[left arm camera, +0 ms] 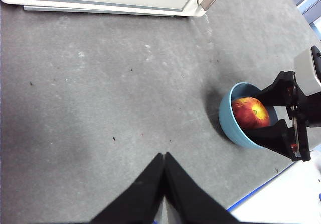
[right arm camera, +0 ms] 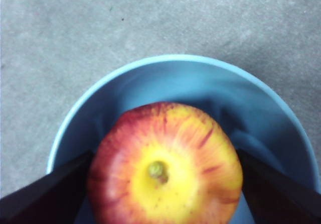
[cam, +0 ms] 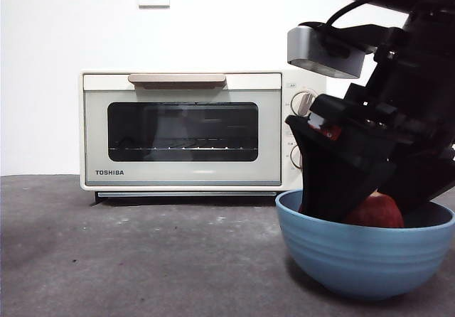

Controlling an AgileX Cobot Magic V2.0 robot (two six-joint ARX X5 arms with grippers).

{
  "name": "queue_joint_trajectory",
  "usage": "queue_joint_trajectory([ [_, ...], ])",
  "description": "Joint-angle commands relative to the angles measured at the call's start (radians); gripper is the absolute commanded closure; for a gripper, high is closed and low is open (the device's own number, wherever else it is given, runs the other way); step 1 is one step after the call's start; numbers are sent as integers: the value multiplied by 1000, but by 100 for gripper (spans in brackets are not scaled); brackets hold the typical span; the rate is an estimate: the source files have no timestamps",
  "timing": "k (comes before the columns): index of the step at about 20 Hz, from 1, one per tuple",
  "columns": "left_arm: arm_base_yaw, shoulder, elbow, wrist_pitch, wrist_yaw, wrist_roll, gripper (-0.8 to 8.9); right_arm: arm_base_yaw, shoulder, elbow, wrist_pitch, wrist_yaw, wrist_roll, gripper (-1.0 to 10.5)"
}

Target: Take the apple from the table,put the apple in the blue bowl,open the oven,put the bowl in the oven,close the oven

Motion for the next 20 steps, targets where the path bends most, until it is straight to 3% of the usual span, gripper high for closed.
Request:
queue_joint_trajectory([
  [1, -2, 10, 18, 15, 5, -2, 806, 10, -3, 45, -24, 18, 8, 495],
  [6, -3, 55, 18, 99, 5, -30, 806, 9, -89, 174, -168, 133, -42, 496],
  [8, -16, 87, 19, 169, 5, -54, 806, 2, -138, 216, -242, 253, -47, 496],
  [11, -53, 171, 38, 266, -19, -71, 806, -47, -184, 230, -417, 565, -41, 497],
  [12, -66, 202, 50, 295, -35, -74, 806, -75, -189, 230, -470, 580, -36, 497],
  [15, -116, 325, 119, 399, -95, -74, 806, -202, -190, 226, -552, 491, -27, 497],
  [17, -143, 420, 181, 460, -129, -73, 806, -281, -190, 224, -552, 311, -27, 497],
  [20, -172, 563, 283, 521, -187, -47, 806, -350, -190, 216, -537, 140, -33, 497],
])
